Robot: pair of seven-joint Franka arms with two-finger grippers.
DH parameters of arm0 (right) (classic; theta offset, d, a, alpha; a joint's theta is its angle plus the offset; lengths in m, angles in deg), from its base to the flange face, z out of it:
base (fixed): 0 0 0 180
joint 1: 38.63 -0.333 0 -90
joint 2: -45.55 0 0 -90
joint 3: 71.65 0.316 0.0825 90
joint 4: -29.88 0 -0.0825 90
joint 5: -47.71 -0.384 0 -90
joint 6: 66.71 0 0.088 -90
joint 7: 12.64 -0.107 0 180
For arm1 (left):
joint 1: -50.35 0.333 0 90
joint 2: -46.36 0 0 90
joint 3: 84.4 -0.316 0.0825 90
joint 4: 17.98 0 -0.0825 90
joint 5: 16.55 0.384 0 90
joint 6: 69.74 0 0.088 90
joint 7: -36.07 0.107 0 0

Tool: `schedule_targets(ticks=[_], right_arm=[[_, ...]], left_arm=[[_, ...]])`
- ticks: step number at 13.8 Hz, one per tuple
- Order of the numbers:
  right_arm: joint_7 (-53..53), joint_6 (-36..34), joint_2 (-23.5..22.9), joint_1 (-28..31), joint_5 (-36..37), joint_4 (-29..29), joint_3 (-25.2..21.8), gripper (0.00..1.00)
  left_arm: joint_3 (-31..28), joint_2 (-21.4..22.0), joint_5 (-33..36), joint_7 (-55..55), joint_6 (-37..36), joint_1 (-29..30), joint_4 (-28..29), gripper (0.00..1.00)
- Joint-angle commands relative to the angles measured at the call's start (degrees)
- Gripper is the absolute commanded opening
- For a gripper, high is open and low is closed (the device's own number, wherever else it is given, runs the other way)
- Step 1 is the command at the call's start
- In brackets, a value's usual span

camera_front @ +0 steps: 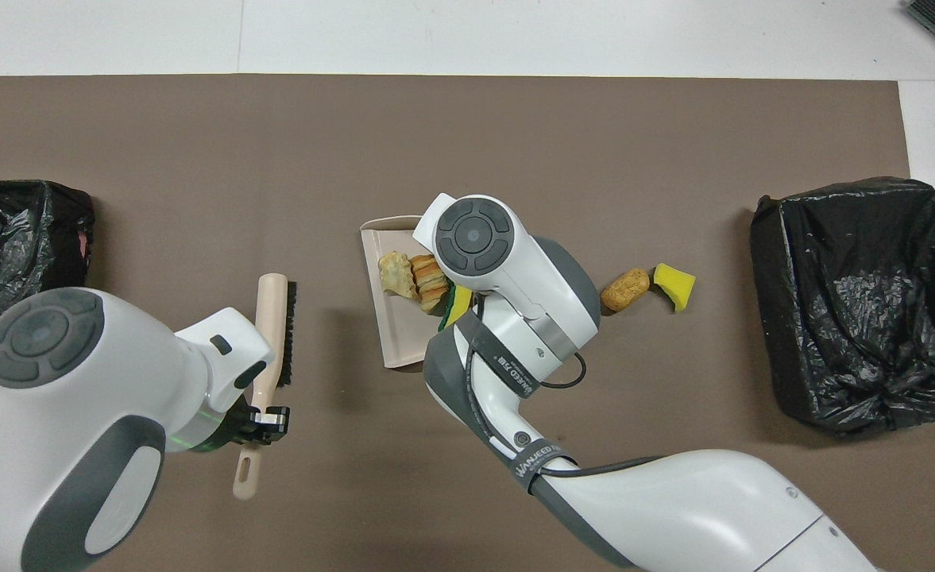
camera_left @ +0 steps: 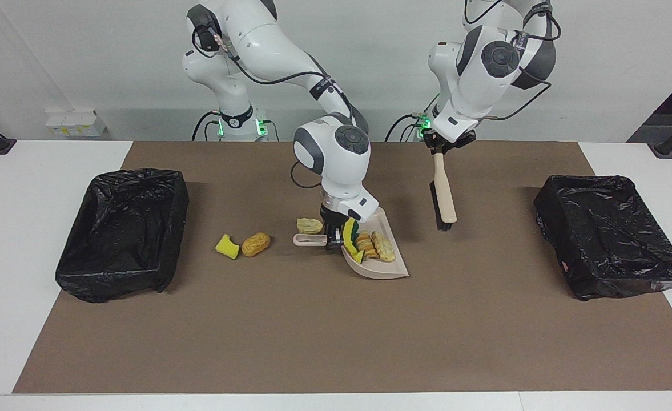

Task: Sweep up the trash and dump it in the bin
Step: 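Draw the brush back from the dustpan with the left gripper, then carry the loaded dustpan to the bin nearest the right gripper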

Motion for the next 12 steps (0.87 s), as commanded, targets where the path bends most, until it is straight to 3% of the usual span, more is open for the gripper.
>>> schedule_targets(ticks=[1, 5, 7, 12], right_arm=[[2.9, 0.7, 4.4, 2.9, -2.8, -1.7, 0.5, 0.0], [12.1, -5.5, 10.3, 10.0, -8.0, -1.9, 0.5, 0.0], [15.8, -9.5, 13.3, 14.3, -8.3, -1.9, 0.5, 0.0], [22.1, -15.7, 19.4, 25.7, -8.4, -1.9, 0.4, 0.0]], left_arm=[[-0.3, 6.9, 1.0, -0.2, 1.4, -1.6, 7.0, 0.0], [-0.2, 8.9, 1.0, -0.6, 2.1, -2.5, 9.5, 0.0], [-0.2, 9.7, 0.9, -3.1, 4.3, -5.7, 10.6, 0.0], [-0.2, 4.7, 0.7, -17.5, 16.3, -18.2, 12.4, 0.0]])
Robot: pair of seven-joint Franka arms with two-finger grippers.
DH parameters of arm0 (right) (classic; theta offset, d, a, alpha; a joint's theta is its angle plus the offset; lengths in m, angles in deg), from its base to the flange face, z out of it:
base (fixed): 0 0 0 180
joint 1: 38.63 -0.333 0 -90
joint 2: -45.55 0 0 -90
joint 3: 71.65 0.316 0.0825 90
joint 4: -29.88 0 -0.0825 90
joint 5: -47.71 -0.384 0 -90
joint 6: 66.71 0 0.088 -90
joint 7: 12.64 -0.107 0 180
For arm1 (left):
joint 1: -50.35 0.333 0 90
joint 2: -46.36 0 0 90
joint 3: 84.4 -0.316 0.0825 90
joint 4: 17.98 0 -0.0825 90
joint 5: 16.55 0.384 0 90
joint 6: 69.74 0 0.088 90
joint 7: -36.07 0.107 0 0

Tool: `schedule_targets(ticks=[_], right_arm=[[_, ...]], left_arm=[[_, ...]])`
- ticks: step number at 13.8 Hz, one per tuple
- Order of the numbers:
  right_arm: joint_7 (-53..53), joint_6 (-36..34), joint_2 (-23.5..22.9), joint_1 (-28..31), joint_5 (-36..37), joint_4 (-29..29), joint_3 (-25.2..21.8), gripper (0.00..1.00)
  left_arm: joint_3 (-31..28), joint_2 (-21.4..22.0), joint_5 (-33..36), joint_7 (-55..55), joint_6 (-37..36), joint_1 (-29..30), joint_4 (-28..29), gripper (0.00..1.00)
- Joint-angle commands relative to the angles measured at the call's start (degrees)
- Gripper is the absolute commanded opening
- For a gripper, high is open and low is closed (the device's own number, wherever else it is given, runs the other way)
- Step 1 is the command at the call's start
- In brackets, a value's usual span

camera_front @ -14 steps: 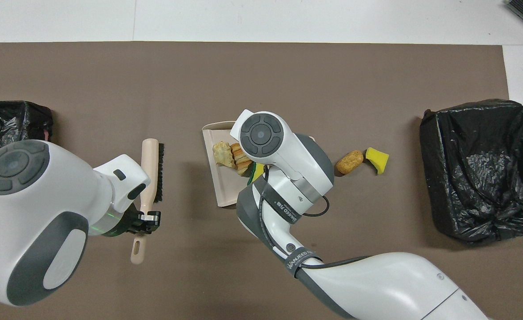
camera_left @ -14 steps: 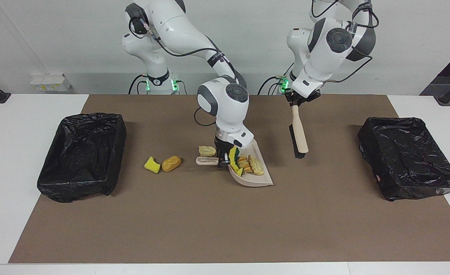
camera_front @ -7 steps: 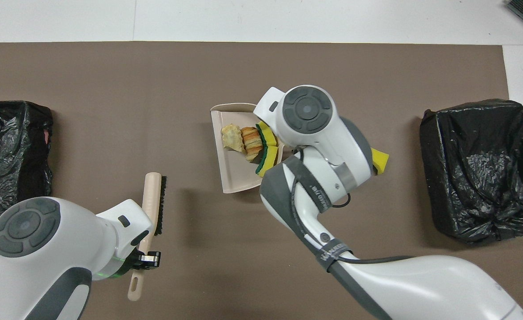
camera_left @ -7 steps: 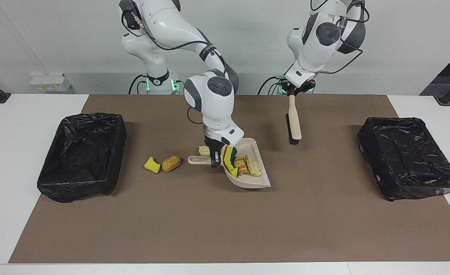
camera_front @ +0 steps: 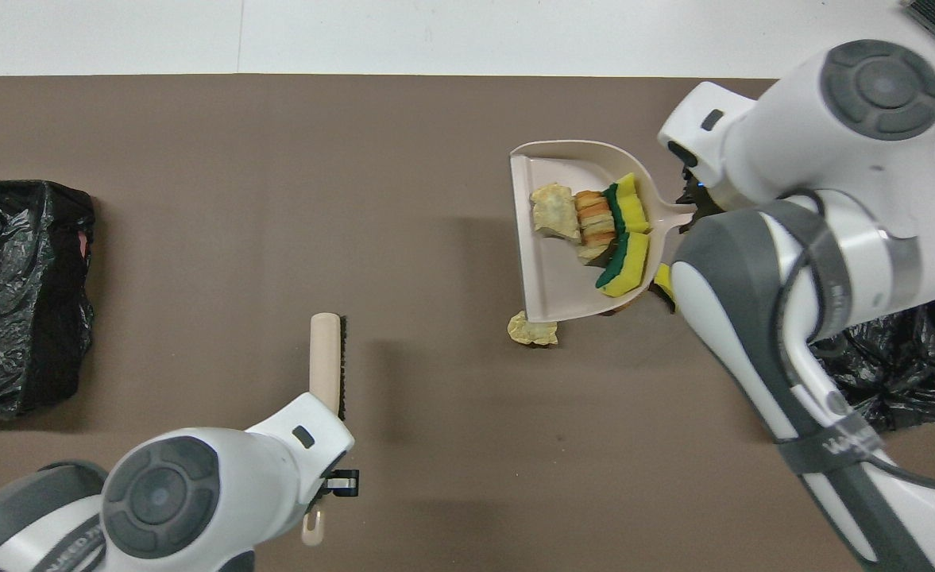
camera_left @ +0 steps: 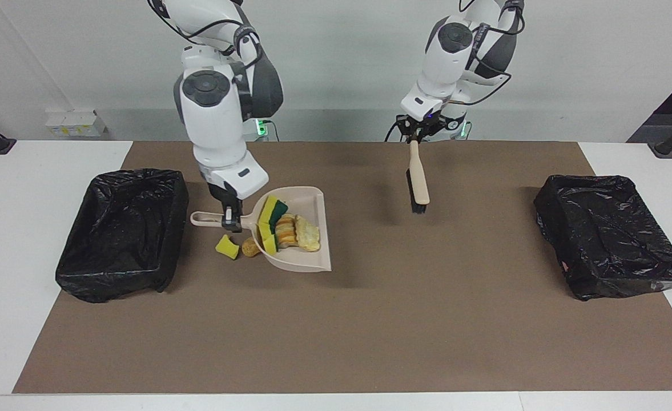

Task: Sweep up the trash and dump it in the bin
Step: 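Carry the loaded dustpan to the bin nearest the right gripper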

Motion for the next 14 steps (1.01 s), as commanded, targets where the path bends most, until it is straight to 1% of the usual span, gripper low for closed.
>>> schedule_targets(ticks=[1, 2, 3, 4, 6, 8, 10, 12, 13, 14], right_arm=[[4.5, -2.3, 3.6, 7.6, -1.6, -1.9, 0.8, 0.0], [6.7, -2.4, 3.7, 10.9, -1.6, -1.9, 0.9, 0.0], [9.6, -2.5, 3.8, 13.9, -1.6, -1.9, 0.9, 0.0], [13.5, -2.6, 3.9, 16.7, -1.6, -2.0, 0.8, 0.0], [21.2, -0.4, 5.7, 22.7, -1.6, -5.4, 0.8, 0.0], [27.4, 0.8, 7.5, 27.9, -1.5, -8.2, 0.6, 0.0], [32.4, 6.0, 9.6, 32.9, -0.3, -12.3, 0.3, 0.0], [34.7, 11.0, 10.2, 38.0, -0.2, -16.8, 0.3, 0.0], [34.9, 13.1, 10.2, 38.3, 1.8, -17.4, 0.1, 0.0], [34.4, 14.4, 10.2, 38.3, 6.4, -17.4, 0.3, 0.0]], left_arm=[[-0.8, -4.7, 0.7, -7.8, 7.5, -7.2, 2.5, 0.0], [-0.8, -7.5, 0.7, -10.7, 11.4, -9.0, 2.9, 0.0], [-0.8, -8.9, 0.7, -11.9, 13.4, -9.8, 2.9, 0.0], [-0.8, -9.3, 0.6, -12.3, 13.8, -10.9, 2.9, 0.0], [-0.8, -9.5, 0.5, -15.1, 15.7, -12.8, 4.6, 0.0], [-0.8, -9.7, 0.5, -15.5, 17.3, -12.8, 5.5, 0.0], [-0.8, -9.6, 0.2, -15.8, 17.6, -12.8, 5.6, 0.0], [-0.8, -11.4, 0.1, -18.7, 19.7, -14.1, 5.9, 0.0], [-0.8, -11.5, 0.2, -18.7, 20.1, -14.0, 5.8, 0.0], [-0.9, -11.8, 0.2, -18.5, 20.1, -13.7, 5.7, 0.27]])
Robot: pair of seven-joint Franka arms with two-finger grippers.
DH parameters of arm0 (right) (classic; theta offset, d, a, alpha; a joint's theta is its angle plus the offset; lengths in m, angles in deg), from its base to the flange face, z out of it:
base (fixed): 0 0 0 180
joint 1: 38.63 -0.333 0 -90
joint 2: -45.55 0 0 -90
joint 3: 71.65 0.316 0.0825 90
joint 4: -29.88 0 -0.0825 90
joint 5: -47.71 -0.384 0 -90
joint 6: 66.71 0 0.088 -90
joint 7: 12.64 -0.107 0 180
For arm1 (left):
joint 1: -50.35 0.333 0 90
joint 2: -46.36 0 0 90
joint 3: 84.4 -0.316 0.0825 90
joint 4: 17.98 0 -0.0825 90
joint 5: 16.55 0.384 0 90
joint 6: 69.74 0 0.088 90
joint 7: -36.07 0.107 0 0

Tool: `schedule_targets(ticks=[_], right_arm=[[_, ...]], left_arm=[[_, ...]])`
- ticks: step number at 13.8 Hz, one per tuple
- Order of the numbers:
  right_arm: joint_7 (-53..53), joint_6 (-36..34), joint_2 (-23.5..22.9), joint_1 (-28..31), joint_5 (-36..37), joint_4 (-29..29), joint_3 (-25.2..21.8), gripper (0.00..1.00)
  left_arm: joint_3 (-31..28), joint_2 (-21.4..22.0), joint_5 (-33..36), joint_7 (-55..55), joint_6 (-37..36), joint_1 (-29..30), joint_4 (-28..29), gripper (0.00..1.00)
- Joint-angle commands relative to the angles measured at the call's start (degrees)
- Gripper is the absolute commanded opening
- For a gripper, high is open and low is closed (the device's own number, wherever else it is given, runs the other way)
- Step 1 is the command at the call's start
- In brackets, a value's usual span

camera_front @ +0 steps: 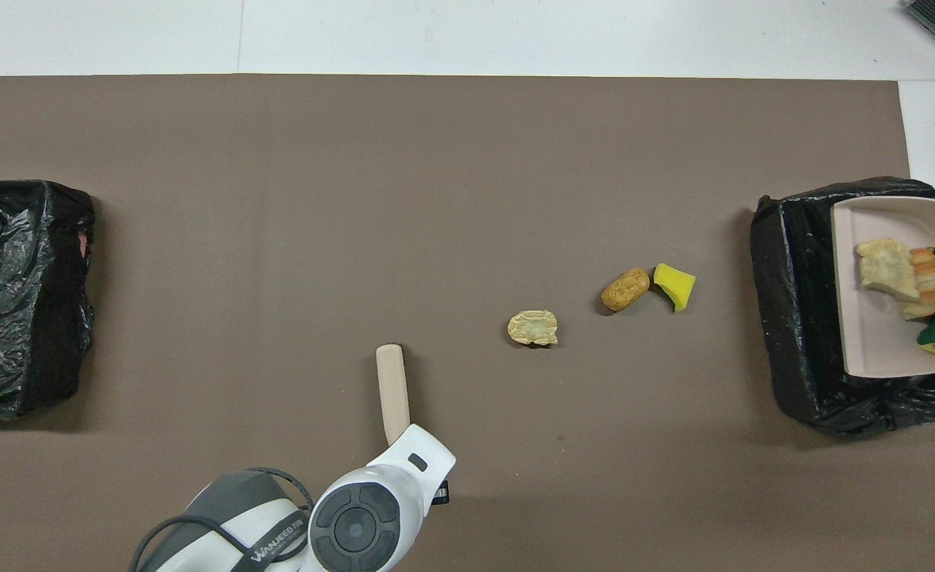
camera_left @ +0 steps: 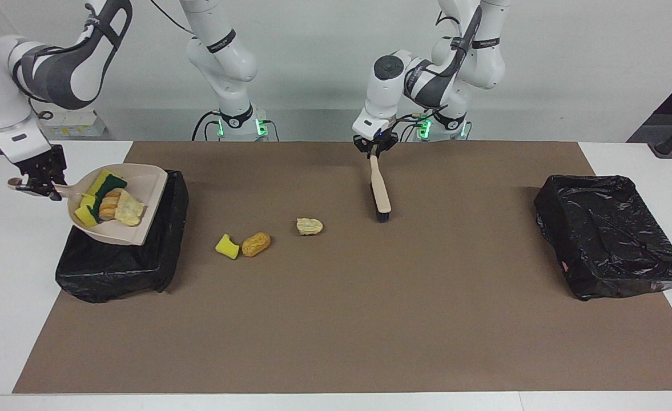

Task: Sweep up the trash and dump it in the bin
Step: 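Carry the loaded dustpan to the bin nearest the right gripper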

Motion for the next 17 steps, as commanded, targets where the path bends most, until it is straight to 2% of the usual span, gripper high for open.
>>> schedule_targets(ticks=[1, 2, 3, 6, 10, 14, 17], right_arm=[[-0.5, 3.9, 2.4, 0.0, 8.1, -3.9, 0.9, 0.0], [-1.1, 4.3, 2.5, -0.4, 10.5, -4.6, 0.9, 0.0], [-2.1, 4.9, 2.6, -1.4, 12.9, -4.8, 0.9, 0.0], [-12.4, 4.5, 3.2, -6.3, 25.8, -6.4, 0.9, 0.0], [-18.8, 1.0, 4.1, -12.7, 37.9, -7.3, 0.9, 0.0], [-19.3, -2.2, 4.8, -16.3, 47.0, -7.4, 0.9, 0.0], [-18.8, -3.4, 5.6, -17.1, 49.3, -6.9, 1.0, 0.0]], left_arm=[[-1.1, -0.3, 0.2, -0.8, 1.7, -0.9, 0.7, 0.7], [-1.3, -0.8, 0.2, -0.6, 1.1, -0.6, 0.2, 0.92], [-1.3, -1.1, 0.2, -0.5, 0.9, -0.3, -0.4, 1.0], [-1.3, -1.2, 0.2, 3.4, -0.7, 2.6, -2.6, 1.0], [-1.6, -0.6, 0.5, 10.1, -10.6, 10.9, -8.9, 1.0], [-1.7, 1.7, 3.0, 22.6, -18.7, 24.7, -13.2, 1.0], [-1.7, 3.0, 5.2, 33.5, -21.5, 33.6, -14.6, 1.0]])
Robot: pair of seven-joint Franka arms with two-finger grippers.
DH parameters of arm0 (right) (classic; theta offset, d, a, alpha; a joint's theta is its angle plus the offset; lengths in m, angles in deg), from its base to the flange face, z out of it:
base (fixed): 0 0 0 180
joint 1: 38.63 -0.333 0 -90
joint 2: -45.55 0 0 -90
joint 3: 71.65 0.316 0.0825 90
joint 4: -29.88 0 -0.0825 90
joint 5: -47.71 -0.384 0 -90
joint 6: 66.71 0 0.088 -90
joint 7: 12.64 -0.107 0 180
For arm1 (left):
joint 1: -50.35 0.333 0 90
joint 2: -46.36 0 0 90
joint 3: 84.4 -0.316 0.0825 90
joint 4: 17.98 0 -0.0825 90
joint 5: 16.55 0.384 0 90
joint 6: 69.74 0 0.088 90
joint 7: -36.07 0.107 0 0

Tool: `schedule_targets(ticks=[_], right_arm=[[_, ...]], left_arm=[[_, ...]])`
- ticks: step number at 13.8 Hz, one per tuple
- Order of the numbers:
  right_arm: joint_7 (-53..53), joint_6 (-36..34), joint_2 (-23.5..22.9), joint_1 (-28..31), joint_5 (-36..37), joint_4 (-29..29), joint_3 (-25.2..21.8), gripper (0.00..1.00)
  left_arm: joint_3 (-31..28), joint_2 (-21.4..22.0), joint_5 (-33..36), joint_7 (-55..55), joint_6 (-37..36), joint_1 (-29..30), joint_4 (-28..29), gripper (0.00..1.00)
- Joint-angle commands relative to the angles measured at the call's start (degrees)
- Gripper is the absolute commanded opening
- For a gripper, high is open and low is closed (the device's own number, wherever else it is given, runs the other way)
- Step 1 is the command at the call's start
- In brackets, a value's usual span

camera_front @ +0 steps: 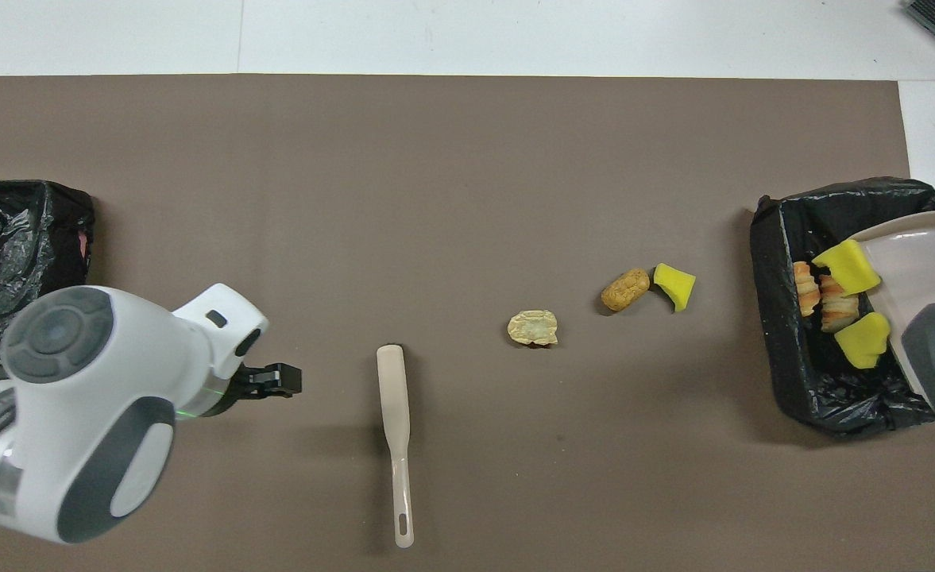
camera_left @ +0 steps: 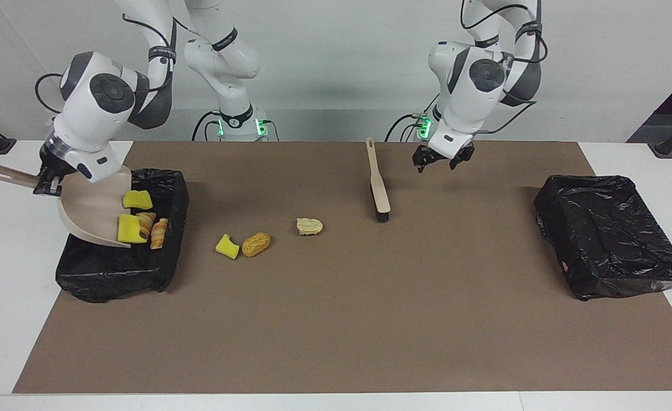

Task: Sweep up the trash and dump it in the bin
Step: 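Tip the dustpan over the bin with the right gripper while the left gripper withdraws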

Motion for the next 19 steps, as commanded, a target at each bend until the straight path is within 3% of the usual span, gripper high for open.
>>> schedule_targets(ticks=[1, 4, 8, 12, 16, 19], right_arm=[[-0.2, -0.8, 2.5, -0.6, 2.9, -0.8, 0.0, 0.0], [0.4, -0.9, 3.8, -0.5, 1.6, 0.4, 0.3, 0.0], [0.9, -3.0, 6.3, -0.6, -1.2, 2.7, 0.4, 0.0], [-0.5, -4.2, 6.1, -0.3, -12.5, 5.0, 0.3, 0.0], [-8.4, -3.6, 5.9, -1.3, -23.6, 5.0, 1.1, 0.0], [-21.4, -3.7, 5.8, -6.9, -28.3, 5.0, 1.6, 0.0]], left_arm=[[0.8, 1.1, 2.0, 8.1, -3.8, 6.7, -2.0, 1.0], [0.9, 0.0, 2.7, 15.7, -7.7, 12.7, -9.0, 1.0], [0.9, -5.9, 4.5, 18.9, -11.2, 14.8, -19.9, 1.0], [1.0, -11.0, 4.0, 18.9, -16.5, 14.8, -30.1, 1.0], [1.0, -11.2, 3.8, 18.6, -16.6, 14.3, -32.2, 1.0], [1.5, -10.4, 3.0, 17.9, -16.9, 14.6, -35.5, 1.0]])
